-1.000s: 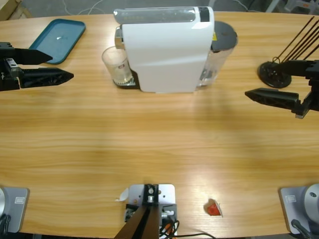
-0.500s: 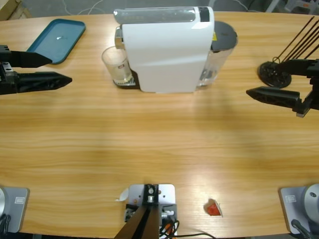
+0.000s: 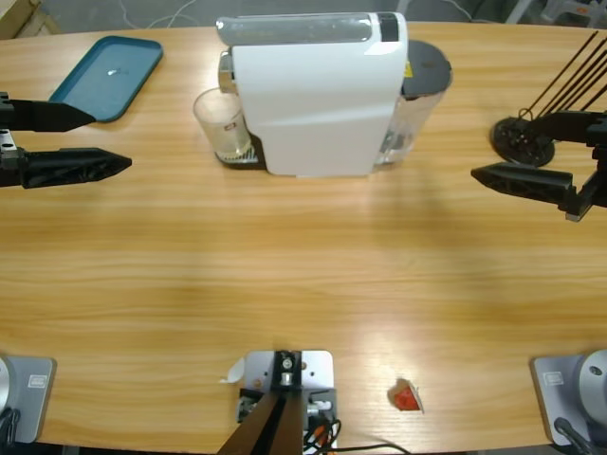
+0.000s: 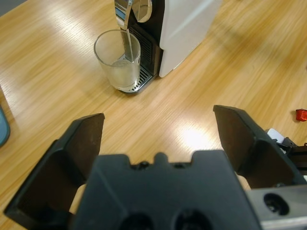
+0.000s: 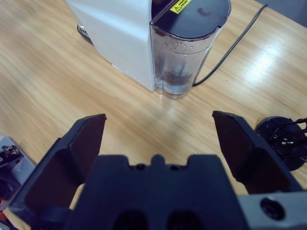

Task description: Pour coffee

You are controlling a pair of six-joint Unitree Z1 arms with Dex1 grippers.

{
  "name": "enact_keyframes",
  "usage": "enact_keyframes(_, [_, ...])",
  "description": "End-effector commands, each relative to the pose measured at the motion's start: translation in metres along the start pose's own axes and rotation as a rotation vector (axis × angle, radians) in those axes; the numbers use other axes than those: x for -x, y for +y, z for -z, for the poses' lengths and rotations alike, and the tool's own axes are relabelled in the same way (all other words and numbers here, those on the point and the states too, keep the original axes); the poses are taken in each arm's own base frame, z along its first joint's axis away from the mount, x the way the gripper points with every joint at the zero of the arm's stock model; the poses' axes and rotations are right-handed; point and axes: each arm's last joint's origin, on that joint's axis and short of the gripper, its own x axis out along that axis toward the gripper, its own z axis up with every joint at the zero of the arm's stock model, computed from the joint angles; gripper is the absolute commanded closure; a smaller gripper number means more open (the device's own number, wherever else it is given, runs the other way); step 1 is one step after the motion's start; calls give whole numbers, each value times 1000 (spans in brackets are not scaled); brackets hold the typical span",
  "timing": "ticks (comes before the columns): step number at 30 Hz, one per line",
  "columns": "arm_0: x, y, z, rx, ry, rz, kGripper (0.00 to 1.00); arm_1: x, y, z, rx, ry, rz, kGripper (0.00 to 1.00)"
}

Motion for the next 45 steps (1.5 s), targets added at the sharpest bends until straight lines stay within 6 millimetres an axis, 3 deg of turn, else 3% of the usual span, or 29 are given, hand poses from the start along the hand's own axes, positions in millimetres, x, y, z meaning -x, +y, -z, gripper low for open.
enact_keyframes(1, [-2,1,15,-7,49,4,0,2,-3,15,6,21,36,0])
enact_keyframes(45, [-8,9,20,21,73,-24,0,0,-3,18,5,25,43,0])
